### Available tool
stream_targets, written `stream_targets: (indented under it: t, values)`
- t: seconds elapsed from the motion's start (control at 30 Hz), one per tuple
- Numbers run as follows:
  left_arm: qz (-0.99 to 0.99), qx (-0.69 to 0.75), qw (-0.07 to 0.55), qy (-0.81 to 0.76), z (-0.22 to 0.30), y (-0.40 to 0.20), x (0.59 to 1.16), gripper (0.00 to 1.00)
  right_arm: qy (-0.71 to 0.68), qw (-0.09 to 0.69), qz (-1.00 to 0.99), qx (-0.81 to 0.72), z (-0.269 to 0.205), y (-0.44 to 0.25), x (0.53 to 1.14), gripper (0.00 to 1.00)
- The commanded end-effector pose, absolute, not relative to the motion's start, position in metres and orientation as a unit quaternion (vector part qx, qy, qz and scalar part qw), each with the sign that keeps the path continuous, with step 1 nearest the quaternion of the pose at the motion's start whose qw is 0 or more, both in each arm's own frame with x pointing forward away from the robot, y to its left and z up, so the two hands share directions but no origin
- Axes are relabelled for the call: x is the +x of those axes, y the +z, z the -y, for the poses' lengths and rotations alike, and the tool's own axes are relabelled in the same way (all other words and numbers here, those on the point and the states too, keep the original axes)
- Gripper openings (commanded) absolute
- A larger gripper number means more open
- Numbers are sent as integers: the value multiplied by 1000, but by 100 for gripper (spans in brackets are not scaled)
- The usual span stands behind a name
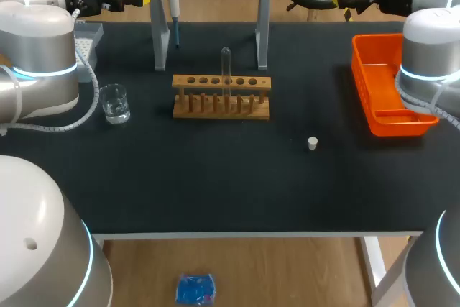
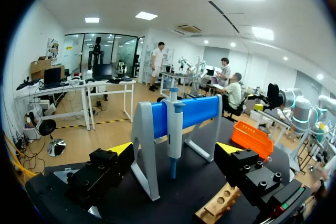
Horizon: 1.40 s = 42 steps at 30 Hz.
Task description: Invert the test tube, pick up the pipette, mount the tip to pipette, aspirate from beaker and dispense into the tube, eject the tip, return the pipette, and cap with the stopper.
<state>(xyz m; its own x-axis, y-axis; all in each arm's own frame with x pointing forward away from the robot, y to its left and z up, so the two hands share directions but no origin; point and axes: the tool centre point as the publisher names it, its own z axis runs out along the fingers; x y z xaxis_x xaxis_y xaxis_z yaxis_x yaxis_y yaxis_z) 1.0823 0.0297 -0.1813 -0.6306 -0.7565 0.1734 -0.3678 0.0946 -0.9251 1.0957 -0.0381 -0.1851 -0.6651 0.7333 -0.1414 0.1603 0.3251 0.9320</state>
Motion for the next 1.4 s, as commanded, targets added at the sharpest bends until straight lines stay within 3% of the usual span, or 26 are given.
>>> stream_targets:
  t: [0.03,0.07,0.1,0.6,0.97,1.4]
  values:
    - [-718,-391,178,-548,-30,-182,1082,100,525,258,-763,274,45,-182,1066,100]
    - [-718,-391,178,-548,-30,-182,1082,100,530,253,-765,264,43,-183,1058,100]
    - [-718,-391,178,-548,-30,-182,1082,100,569,170,-785,179,28,-198,989,100]
    - [-718,-391,178,-548,-30,-182,1082,100,592,60,-797,108,9,-227,901,100]
    - [-718,-391,178,-548,-30,-182,1082,100,608,38,-789,83,-8,-233,880,100]
    - [-718,-391,178,-548,-30,-182,1082,100,622,74,-777,69,-49,-239,873,100]
